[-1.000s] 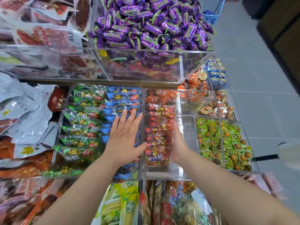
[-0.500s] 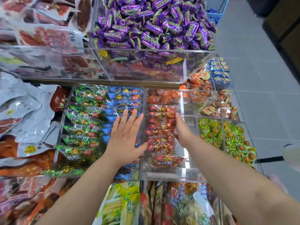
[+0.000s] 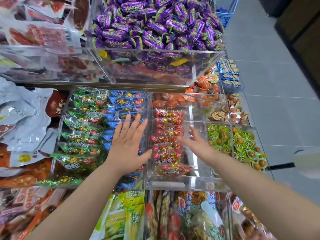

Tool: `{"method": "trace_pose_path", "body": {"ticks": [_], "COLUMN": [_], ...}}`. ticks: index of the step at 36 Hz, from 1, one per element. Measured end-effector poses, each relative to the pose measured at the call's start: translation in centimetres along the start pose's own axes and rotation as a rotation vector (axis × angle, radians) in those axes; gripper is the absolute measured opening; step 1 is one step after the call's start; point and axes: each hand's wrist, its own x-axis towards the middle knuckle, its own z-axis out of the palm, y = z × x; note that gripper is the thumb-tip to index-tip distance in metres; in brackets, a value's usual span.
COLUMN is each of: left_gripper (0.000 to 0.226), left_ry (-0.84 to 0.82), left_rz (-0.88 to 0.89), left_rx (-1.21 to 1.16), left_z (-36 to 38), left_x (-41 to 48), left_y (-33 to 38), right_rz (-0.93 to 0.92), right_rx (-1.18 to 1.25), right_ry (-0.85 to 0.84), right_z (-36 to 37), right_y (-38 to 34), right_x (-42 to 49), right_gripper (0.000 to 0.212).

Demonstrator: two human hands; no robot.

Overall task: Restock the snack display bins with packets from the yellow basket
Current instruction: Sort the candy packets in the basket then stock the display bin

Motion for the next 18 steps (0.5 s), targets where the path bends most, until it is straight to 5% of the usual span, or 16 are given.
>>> {"method": "trace_pose_path", "body": {"ticks": [4, 10, 16, 18], "left_gripper": [0.087, 0.088, 0.090, 0.090], "left_ry": [0.004, 0.013, 0.015, 0.020], "left_rz": [0.008, 0.010, 0.004, 0.003], "left_rx": [-0.011, -0.022, -0.022, -0.020], "left_z": [-0.1, -0.1, 0.1, 0.2], "left_x": [0.0, -0.1, 0.0, 0.0], "left_y": [0.0, 0.0, 0.0, -0.1], "right_rz": [0.073, 0.085, 0.043, 0.022], "right_rx": [-0.345, -0.447, -0.311, -0.275], "right_ry": [-0.315, 0.013, 0.212, 0.291], "right_z": [1.6, 4.9, 6.2, 6.8], "right_y": [3.1, 4.2, 2.9, 2.8], "right_x": [-2.3, -0.8, 1.0, 0.9], "right_gripper": [0.133, 0.126, 0.072, 0.069]}}
